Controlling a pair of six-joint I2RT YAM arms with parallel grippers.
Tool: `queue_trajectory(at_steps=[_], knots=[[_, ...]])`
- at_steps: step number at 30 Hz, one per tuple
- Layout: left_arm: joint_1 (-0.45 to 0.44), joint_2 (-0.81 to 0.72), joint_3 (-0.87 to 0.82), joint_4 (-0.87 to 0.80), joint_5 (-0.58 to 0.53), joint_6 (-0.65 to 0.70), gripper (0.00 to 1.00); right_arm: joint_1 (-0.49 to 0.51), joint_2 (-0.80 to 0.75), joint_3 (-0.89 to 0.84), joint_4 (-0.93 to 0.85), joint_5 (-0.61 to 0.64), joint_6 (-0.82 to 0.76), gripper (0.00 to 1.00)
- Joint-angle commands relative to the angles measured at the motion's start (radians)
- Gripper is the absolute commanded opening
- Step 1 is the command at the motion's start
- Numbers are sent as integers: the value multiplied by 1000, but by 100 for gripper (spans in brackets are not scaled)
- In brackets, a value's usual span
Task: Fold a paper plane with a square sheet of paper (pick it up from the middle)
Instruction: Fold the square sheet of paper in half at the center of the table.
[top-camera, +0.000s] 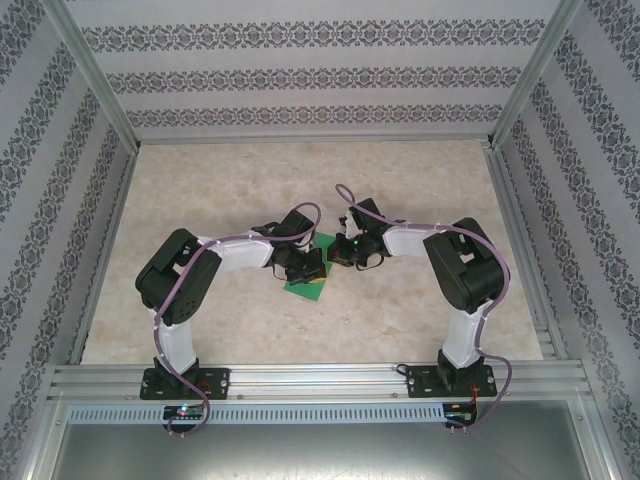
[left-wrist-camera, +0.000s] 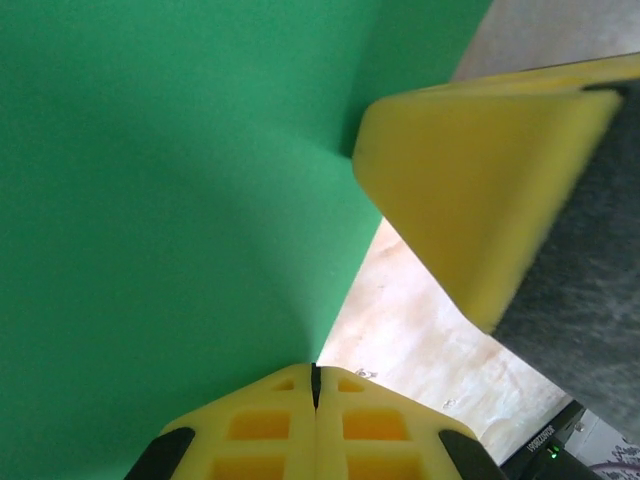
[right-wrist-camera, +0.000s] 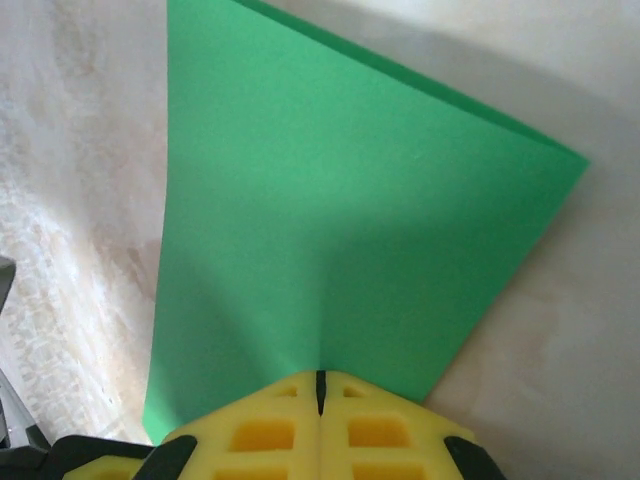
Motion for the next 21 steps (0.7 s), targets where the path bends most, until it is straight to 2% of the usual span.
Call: queue_trajectory(at_steps=[1,9,21], knots=[[-11,22,10,-10,-28,-19,0,2,-6,-3,-2,-23,-48,0],[-11,41,7,-102,-62,-9,0,-25,51,47,-64,27,-97,0],[-11,49,-50,-169,-56,-15,0,-180,152,167,-56,37,-113,0]])
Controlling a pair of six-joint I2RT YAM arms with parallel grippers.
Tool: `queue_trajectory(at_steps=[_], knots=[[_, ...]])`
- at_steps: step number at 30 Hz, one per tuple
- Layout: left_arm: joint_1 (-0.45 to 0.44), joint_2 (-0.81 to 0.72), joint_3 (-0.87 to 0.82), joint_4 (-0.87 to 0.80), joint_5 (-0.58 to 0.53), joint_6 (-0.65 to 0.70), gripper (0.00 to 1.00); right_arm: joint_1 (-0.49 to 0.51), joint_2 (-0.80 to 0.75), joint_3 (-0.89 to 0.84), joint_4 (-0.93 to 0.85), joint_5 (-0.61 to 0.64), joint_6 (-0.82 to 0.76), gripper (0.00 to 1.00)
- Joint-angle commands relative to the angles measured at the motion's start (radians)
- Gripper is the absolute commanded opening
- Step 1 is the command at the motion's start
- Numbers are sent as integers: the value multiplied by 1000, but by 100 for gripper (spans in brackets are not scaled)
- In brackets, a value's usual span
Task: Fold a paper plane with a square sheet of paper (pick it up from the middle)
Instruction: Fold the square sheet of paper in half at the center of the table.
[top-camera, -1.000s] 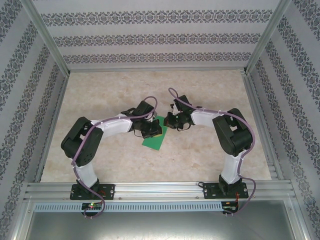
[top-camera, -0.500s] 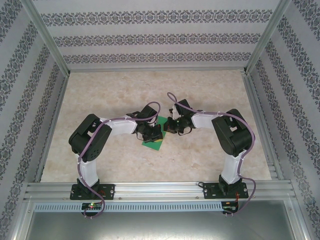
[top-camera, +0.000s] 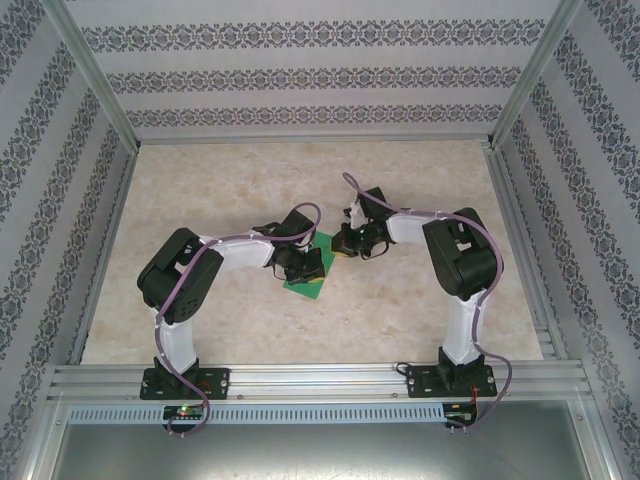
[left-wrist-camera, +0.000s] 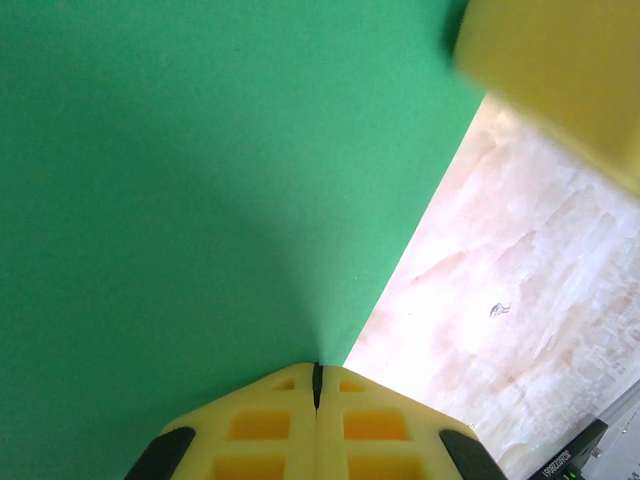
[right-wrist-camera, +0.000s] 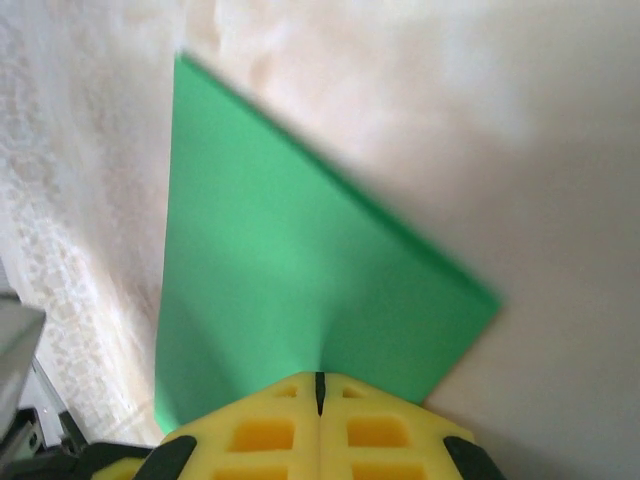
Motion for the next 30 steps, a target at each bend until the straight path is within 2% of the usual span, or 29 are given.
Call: queue_trajectory(at_steps=[1,8,13,16,22,30], knots=[[-11,38,-53,-159,-16,-9,0,-82,52,52,17,149,-31,0],[-11,41,-40,-156,-15,3,0,-123,19,93,4,156,-51,0],[-11,46,-17,-155,-22,15,0,-83,-126,-30,74,87,-47,0],[-11,50,-9,-151,-23,17,0,-28,-158,-76,79,73,-36,0],[-11,44,-12,-141,-25,15,0,49,-89,-80,102,76,8,0],[-11,34,-23,-139,-25,11,0,31,-5,-21,80,111,-48,0]])
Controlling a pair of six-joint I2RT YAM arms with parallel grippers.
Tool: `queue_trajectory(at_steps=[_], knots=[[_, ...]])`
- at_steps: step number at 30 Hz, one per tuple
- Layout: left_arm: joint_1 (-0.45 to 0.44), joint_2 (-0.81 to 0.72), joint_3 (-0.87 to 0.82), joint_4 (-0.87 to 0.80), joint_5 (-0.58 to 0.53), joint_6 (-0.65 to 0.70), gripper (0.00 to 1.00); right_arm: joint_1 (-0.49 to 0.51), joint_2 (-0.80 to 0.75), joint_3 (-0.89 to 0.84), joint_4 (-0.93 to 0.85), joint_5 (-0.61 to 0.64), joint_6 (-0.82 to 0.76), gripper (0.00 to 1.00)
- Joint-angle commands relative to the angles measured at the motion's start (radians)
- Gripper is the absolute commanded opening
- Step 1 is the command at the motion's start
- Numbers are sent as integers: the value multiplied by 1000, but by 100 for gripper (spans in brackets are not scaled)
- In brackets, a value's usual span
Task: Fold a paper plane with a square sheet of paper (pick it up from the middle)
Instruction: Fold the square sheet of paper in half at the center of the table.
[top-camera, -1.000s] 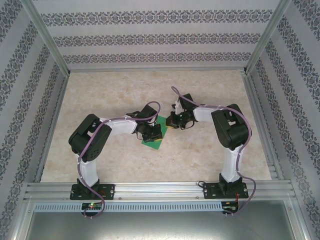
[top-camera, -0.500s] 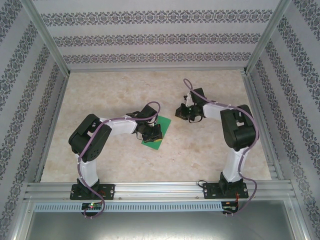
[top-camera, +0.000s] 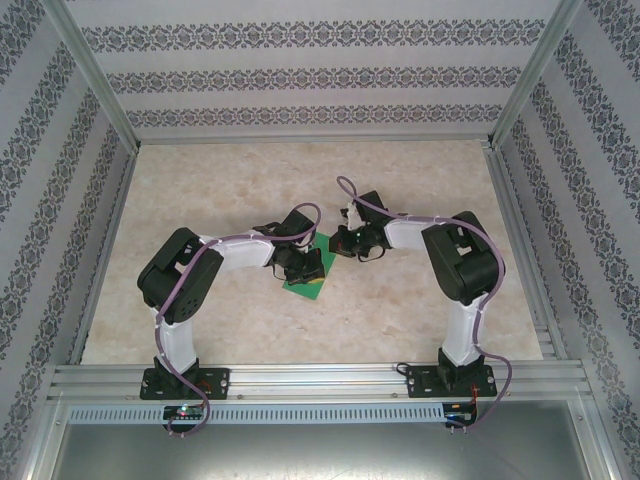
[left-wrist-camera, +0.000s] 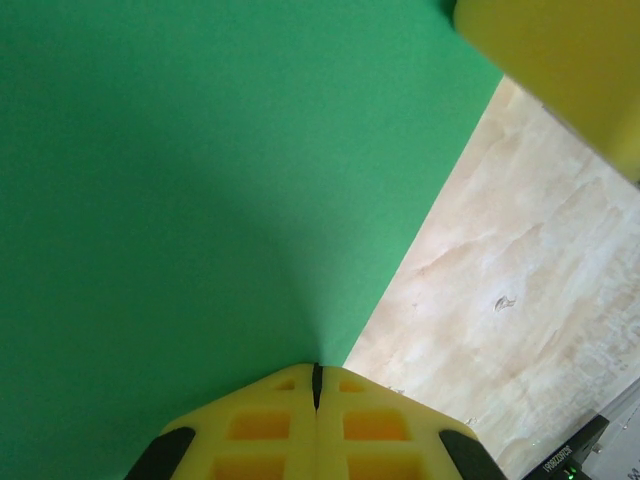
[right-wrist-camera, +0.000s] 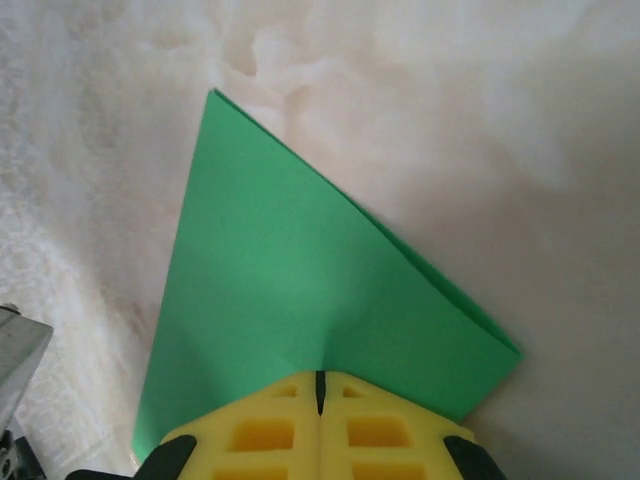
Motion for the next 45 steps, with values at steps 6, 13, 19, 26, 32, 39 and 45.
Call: queue_trajectory(at_steps=[6,13,19,26,32,39,45], knots=[[-11,51,-34,-143,-20,13,0,-105,67,80,-26,117,-75,0],[-11,50,-19,-137,-19,17,0,-79,-48,32,0,99,-55,0],[-11,49,-9,-118,-20,17,0,8,-111,-92,75,85,32,0],[-10,21,0,-86,-25,14,0,39,-22,-38,41,46,23,0],[-5,-27,7,-2,19,37,0,23,70,73,-81,70,-53,0],[-10,-44,-74,62,92,63,1,-7,143,163,-127,70,-72,0],[-26,-65,-105,23,102,92,1,-19,155,190,-153,74,-78,0]])
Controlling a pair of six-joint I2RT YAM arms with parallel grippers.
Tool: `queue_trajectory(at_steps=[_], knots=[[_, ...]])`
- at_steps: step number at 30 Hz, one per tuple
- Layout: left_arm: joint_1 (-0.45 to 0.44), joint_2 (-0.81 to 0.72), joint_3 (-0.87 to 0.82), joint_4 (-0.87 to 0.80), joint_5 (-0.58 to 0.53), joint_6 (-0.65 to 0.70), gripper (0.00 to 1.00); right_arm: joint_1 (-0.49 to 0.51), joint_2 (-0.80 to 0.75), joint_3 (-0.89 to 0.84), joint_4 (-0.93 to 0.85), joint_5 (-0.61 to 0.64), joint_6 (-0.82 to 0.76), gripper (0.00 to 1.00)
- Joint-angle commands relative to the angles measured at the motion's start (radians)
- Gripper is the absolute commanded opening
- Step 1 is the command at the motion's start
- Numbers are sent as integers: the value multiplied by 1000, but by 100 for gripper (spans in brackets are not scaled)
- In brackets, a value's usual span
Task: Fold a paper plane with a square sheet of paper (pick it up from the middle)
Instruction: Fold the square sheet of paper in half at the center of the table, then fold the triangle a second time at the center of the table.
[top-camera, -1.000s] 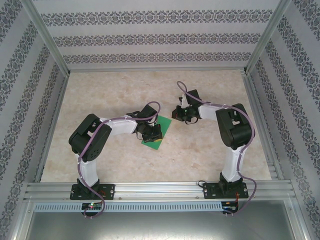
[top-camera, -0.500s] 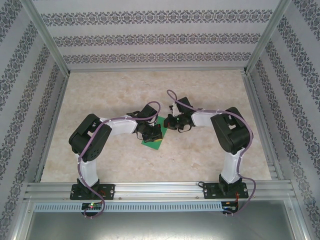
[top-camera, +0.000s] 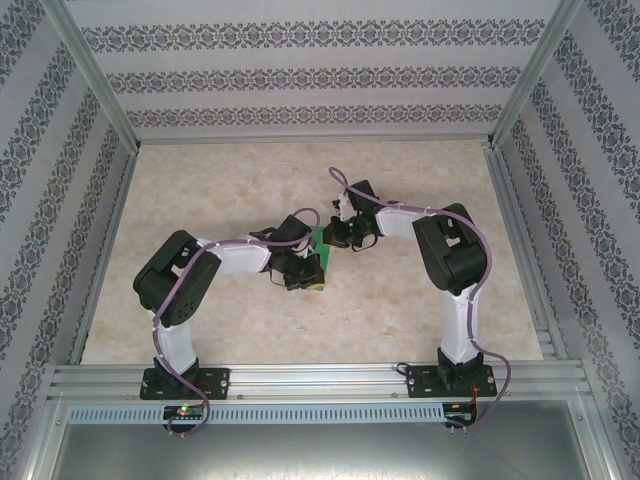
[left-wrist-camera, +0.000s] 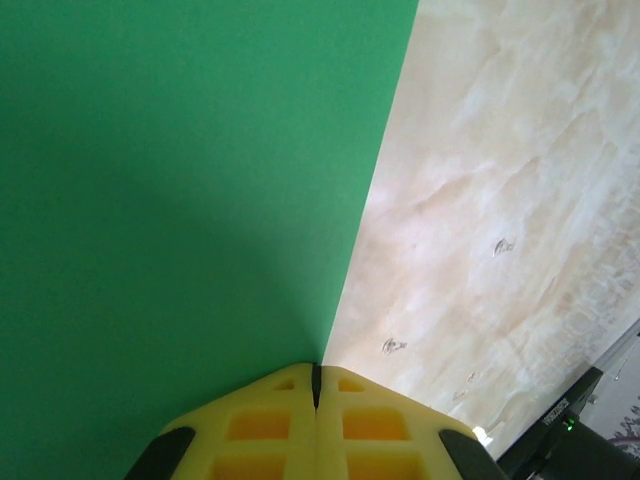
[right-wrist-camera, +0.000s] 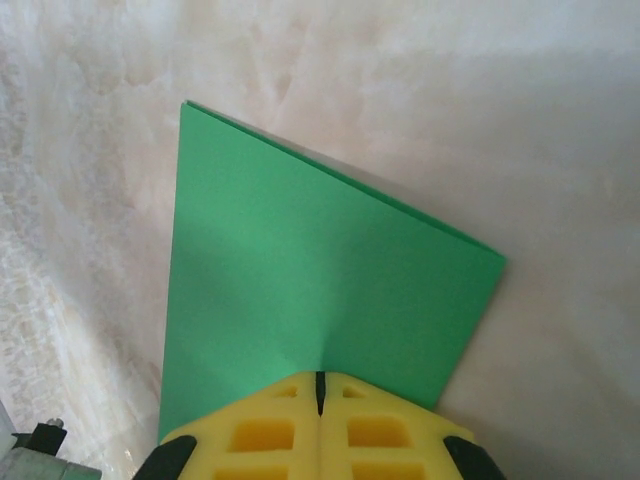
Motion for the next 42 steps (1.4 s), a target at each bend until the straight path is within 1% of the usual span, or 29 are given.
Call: queue_trajectory(at_steps=[1,4,7,9,11,12,14,17,19,21,25,27,28,29,31,34,37,39,42], knots=[[-26,-37,-28,-60,24,54,1,-24,47,13,-47,82,-35,0],[-28,-48,-21,-94,23,80,1,-22,48,14,-53,78,-35,0],[-20,-68,6,-118,-3,82,2,-21,38,9,-55,72,-39,0],[9,-97,15,-115,-13,63,4,-20,14,4,-57,63,-46,0],[54,-133,8,-109,-25,42,8,-18,-15,4,-60,51,-53,0],[82,-158,2,-110,-34,37,12,-13,-35,7,-68,49,-57,0],[134,-199,-10,-130,-66,34,25,1,-72,15,-91,60,-64,0],[229,-254,-44,-148,-93,20,46,38,-126,27,-141,120,-73,0],[284,-287,-70,-152,-106,11,58,71,-153,36,-193,198,-61,8],[327,-319,-82,-179,-141,17,69,111,-175,49,-261,303,-44,22],[375,-357,-102,-212,-202,14,83,204,-184,77,-358,457,-16,41],[393,-366,-120,-211,-208,18,89,256,-178,99,-416,542,-20,53],[397,-369,-126,-209,-211,22,92,275,-176,108,-433,575,-25,57],[401,-367,-130,-209,-210,29,94,295,-175,115,-452,599,-33,61],[405,-365,-137,-212,-203,41,98,318,-170,130,-476,625,-43,67],[406,-366,-147,-203,-183,48,100,325,-150,157,-495,615,-13,70],[406,-366,-160,-181,-149,41,100,307,-116,175,-472,545,47,68],[405,-366,-163,-174,-129,40,100,280,-89,183,-441,485,82,63],[404,-360,-163,-161,-93,42,100,242,-54,197,-397,441,115,60]])
